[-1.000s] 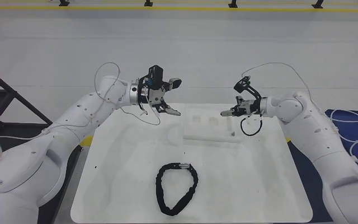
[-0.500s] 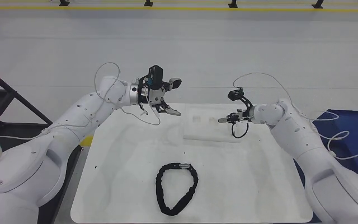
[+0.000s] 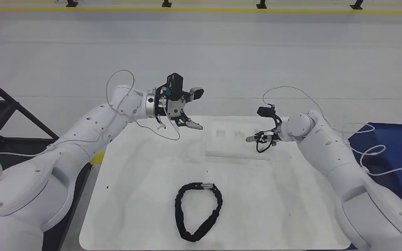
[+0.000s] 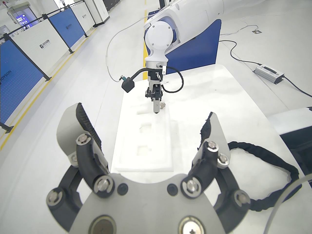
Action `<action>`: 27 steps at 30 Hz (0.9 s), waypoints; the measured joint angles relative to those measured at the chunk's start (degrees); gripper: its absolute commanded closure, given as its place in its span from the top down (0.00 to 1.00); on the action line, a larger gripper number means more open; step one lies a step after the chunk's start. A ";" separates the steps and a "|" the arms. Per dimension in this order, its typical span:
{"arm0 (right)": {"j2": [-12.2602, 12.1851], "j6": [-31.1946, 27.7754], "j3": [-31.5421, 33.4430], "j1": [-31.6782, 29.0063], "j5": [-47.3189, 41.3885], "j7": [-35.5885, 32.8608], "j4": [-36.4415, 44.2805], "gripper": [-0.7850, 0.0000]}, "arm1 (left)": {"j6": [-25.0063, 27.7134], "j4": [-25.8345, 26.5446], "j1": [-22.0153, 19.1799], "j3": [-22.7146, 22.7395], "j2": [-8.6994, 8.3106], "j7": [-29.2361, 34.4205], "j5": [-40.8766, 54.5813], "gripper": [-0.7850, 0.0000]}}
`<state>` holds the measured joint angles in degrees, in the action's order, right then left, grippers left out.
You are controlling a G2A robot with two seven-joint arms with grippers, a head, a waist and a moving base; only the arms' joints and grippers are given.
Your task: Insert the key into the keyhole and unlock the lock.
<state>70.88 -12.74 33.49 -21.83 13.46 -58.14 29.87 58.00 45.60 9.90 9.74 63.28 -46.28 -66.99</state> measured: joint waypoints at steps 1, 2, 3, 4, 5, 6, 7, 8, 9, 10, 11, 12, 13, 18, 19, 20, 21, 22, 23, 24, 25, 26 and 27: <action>0.00 0.00 0.01 0.01 -0.02 -0.06 0.01 1.00 | 0.00 0.00 0.00 0.00 0.00 0.00 0.00 1.00; 0.00 -0.02 0.01 0.01 -0.03 -0.06 0.01 1.00 | 0.00 0.00 0.00 0.00 0.00 0.00 0.00 1.00; -0.01 -0.05 0.02 0.01 -0.03 -0.03 0.00 1.00 | 0.00 0.00 0.00 0.00 0.00 0.00 0.00 1.00; -0.01 -0.06 0.02 0.01 -0.03 -0.01 -0.01 1.00 | 0.00 0.00 0.00 0.00 0.00 0.00 0.00 1.00; -0.01 -0.07 0.02 0.01 -0.03 0.00 -0.01 1.00 | 0.00 0.00 0.00 0.00 0.00 0.00 0.00 1.00; -0.01 -0.07 0.02 0.01 -0.03 0.00 -0.01 1.00 | 0.00 0.00 0.00 0.00 0.00 0.00 0.00 1.00; -0.01 -0.07 0.02 0.00 -0.03 0.00 -0.01 1.00 | 0.00 0.00 0.00 0.00 0.00 0.00 0.00 1.00; -0.01 -0.07 0.02 0.00 -0.03 0.00 -0.01 1.00 | 0.00 0.00 0.00 0.00 0.00 0.00 0.00 1.00; -0.01 -0.07 0.02 0.00 -0.03 0.00 -0.01 1.00 | 0.00 0.00 0.00 0.00 0.00 0.00 0.00 1.00; -0.01 -0.07 0.02 0.00 -0.03 0.00 -0.01 1.00 | 0.00 0.00 0.00 0.00 0.00 0.00 0.00 1.00; -0.01 -0.07 0.02 0.00 -0.03 0.00 -0.01 1.00 | 0.00 0.00 0.00 0.00 0.00 0.00 0.00 1.00; -0.01 -0.07 0.02 0.00 -0.03 0.00 -0.01 1.00 | 0.00 0.00 0.00 0.00 0.00 0.00 0.00 1.00; -0.01 -0.07 0.02 0.00 -0.03 0.00 -0.01 1.00 | 0.00 0.00 0.00 0.00 0.00 0.00 0.00 1.00; -0.10 1.10 0.19 -0.49 0.37 0.12 1.00 1.00 | 0.00 0.00 0.00 0.00 0.00 0.00 0.00 1.00; -0.18 1.41 0.38 -0.58 0.29 -0.38 1.65 1.00 | 0.00 0.00 0.00 0.00 0.00 0.00 0.00 1.00; -0.29 1.51 0.62 -0.64 0.08 -1.13 2.28 1.00 | 0.00 0.00 0.00 0.00 0.00 0.00 0.00 1.00; -0.48 1.89 0.93 -0.73 -0.02 -2.19 2.93 1.00 | 0.00 0.00 0.00 0.00 0.00 0.00 0.00 1.00; -0.65 2.35 1.16 -0.84 -0.06 -2.93 3.39 1.00 | 0.00 0.00 0.00 0.00 0.00 0.00 0.00 1.00; -0.81 2.91 1.36 -0.99 -0.01 -3.58 3.88 1.00 | 0.00 0.00 0.00 0.00 0.00 0.00 0.00 1.00; -1.04 4.02 1.57 -1.17 0.39 -4.30 4.56 1.00 | 0.00 0.00 0.00 0.00 0.00 0.00 0.00 1.00; -1.21 5.03 1.70 -1.31 0.79 -4.69 5.23 1.00 | 0.00 0.00 0.00 0.00 0.00 0.00 0.00 1.00; -1.37 5.99 1.82 -1.52 1.20 -5.01 6.04 1.00 | 0.00 0.00 0.00 0.00 0.00 0.00 0.00 1.00; -1.61 7.42 1.93 -1.82 1.93 -5.44 7.12 1.00 | 0.00 0.00 0.00 0.00 0.00 0.00 0.00 1.00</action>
<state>69.27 -5.32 35.42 -23.64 15.40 -63.57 36.99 58.00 45.60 9.90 9.74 63.28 -46.28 -66.99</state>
